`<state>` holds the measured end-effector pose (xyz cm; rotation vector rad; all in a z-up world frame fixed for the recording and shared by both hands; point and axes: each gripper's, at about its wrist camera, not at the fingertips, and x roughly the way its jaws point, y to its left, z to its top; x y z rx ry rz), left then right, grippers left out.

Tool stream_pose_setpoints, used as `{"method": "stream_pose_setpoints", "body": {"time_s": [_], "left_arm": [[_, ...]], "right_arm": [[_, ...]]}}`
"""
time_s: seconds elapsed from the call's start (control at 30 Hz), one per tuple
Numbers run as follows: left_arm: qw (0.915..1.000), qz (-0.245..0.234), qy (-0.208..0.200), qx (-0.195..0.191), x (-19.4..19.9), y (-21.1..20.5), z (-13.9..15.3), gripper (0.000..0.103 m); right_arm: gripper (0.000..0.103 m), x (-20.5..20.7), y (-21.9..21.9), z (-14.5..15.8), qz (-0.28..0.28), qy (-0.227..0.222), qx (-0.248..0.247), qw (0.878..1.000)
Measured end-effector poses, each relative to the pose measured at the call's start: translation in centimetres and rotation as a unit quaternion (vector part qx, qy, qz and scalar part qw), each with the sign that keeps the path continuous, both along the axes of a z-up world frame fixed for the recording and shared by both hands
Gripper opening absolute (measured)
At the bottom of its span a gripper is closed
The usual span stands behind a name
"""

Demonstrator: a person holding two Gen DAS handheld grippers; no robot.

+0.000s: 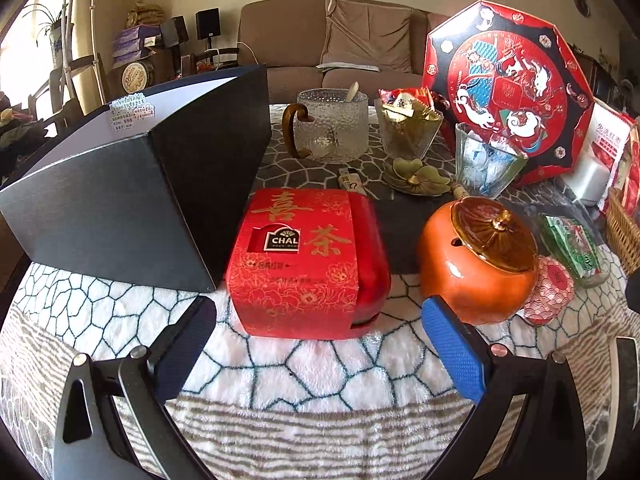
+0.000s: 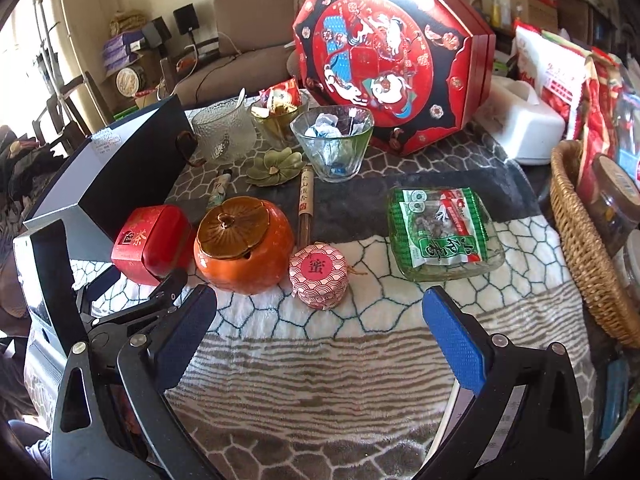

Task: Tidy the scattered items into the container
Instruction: 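Grasp the red CHALI tea tin with the left gripper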

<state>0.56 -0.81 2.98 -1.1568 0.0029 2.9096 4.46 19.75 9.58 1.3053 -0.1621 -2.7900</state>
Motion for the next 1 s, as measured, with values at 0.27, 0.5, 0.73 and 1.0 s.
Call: {"method": "stream_pose_setpoints", "body": {"time_s": [0.27, 0.5, 0.73, 1.0], "left_arm": [[0.9993, 0.032, -0.018, -0.004, -1.7, -0.5, -0.6, 0.103], [0.9983, 0.039, -0.044, -0.002, -3.6, -0.8, -1.3, 0.103], [0.9985, 0.018, -0.051, -0.005, -4.6, -0.4, -1.7, 0.082], [0.9994, -0.005, -0.033, -0.012, -2.5, -1.0, -0.7, 0.081]], "right_arm": [[0.103, -0.1, -0.8, -0.5, 0.013, -0.01, 0.005, 1.0], [0.103, -0.3, -1.1, -0.9, 0.014, -0.015, 0.014, 1.0], [0.103, -0.5, -1.2, -1.0, 0.015, -0.015, 0.01, 1.0], [0.103, -0.7, -2.2, -0.8, 0.025, -0.002, 0.006, 1.0]]}}
